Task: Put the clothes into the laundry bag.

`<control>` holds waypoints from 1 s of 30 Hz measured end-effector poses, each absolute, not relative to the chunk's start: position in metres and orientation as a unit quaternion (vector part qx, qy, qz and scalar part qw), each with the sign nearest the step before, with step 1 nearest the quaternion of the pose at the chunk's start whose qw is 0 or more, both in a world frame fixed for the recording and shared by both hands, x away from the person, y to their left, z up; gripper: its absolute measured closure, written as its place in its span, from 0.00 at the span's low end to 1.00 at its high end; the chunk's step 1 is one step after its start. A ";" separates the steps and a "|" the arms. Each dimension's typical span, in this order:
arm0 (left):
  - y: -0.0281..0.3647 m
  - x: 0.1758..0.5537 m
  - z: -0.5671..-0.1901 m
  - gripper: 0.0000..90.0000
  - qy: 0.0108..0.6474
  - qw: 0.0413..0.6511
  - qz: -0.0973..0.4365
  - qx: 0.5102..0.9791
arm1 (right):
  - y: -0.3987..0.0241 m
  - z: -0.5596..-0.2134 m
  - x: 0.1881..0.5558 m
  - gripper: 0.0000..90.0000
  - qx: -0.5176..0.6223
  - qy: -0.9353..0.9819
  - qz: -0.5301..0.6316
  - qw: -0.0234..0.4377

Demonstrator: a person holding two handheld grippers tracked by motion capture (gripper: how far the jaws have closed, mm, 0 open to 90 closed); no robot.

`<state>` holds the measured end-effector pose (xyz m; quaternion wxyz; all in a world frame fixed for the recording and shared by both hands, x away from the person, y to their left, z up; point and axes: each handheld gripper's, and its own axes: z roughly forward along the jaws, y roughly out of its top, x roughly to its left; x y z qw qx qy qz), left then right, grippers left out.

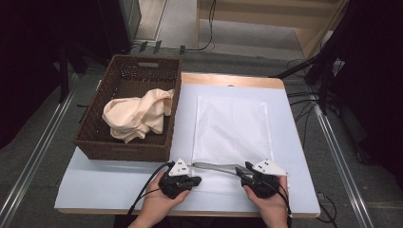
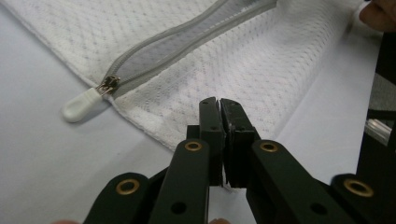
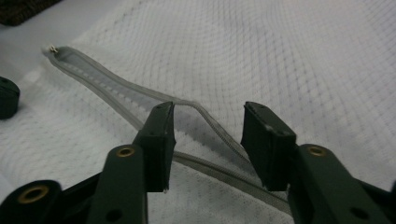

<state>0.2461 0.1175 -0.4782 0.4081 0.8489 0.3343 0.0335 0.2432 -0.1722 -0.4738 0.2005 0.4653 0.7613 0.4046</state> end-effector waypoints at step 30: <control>0.120 0.249 -0.479 0.97 0.336 0.414 0.009 0.846 | -0.180 -0.448 0.305 0.66 0.494 0.735 0.421 0.195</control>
